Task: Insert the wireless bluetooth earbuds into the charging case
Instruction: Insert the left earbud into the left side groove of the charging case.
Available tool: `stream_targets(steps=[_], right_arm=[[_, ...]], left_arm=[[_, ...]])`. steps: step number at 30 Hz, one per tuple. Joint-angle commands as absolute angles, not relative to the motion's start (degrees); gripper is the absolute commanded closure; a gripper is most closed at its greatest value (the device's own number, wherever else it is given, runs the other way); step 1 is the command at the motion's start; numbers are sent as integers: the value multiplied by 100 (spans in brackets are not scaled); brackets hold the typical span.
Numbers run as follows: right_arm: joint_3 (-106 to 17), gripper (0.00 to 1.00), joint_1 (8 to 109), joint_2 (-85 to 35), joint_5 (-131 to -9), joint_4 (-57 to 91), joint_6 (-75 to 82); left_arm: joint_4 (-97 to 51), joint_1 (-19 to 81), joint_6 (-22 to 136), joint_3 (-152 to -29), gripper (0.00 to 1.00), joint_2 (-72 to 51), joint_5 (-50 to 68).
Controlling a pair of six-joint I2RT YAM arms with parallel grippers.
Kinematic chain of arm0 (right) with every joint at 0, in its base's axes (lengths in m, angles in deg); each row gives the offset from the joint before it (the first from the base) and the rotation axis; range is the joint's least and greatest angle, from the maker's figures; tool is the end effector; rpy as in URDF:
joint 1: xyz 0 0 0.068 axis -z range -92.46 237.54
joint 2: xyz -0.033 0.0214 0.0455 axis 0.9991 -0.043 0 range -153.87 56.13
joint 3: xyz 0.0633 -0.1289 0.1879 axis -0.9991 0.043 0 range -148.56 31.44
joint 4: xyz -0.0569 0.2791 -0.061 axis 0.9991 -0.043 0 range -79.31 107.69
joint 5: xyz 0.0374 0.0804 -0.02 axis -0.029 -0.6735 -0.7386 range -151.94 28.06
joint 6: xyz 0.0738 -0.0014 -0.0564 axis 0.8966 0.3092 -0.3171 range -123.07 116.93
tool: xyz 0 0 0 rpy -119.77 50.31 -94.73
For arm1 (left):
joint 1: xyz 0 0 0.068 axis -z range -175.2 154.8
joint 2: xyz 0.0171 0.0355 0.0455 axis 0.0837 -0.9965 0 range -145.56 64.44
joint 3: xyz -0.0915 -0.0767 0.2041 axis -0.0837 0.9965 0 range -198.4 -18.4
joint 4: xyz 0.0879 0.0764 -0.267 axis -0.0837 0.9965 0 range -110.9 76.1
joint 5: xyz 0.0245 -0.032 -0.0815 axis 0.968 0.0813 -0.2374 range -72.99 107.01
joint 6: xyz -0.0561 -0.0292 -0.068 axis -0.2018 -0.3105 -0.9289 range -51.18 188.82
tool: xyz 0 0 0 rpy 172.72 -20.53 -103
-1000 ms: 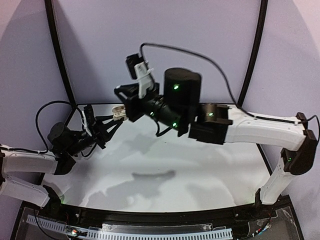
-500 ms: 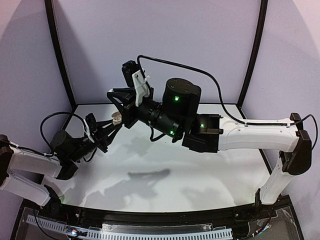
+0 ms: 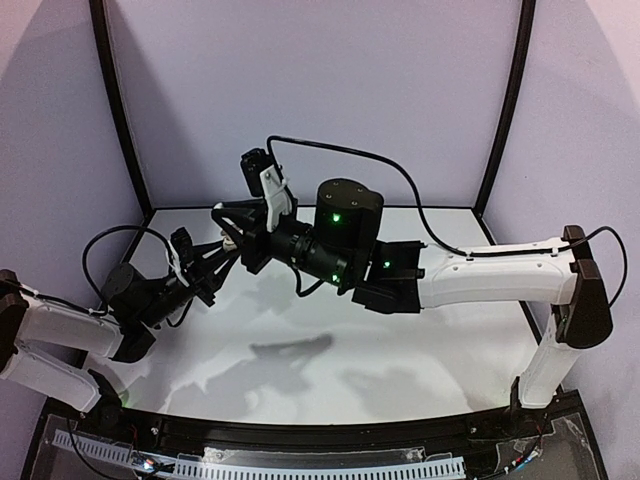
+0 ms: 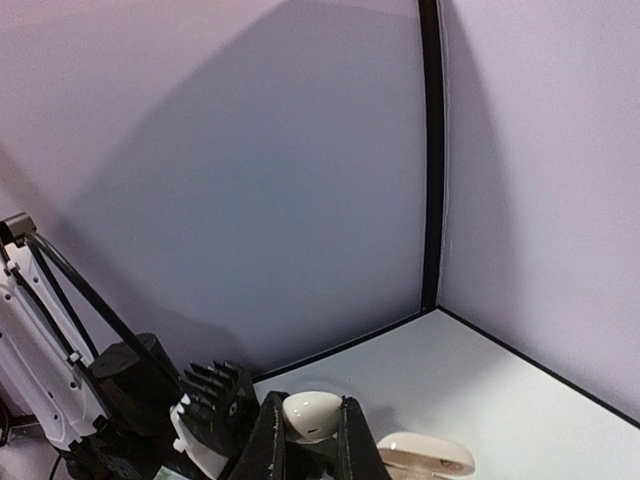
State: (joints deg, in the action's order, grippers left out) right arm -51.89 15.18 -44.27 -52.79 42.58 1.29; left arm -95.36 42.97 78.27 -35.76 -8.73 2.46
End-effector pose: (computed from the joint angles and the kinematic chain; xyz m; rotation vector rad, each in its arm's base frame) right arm 0.1636 0.4706 0.3335 -0.7272 1.3255 0.9770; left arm 0.2279 -0.2058 0.1844 0.7128 1.0608 -0.5903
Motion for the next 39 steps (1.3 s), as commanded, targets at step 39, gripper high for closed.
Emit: stream_targets(steps=[39], right_arm=[[-4410,100,1948,-4795,-5644,5280,825]], left_arm=[[-12371,4321,7286,-3730,99,-803,-210]])
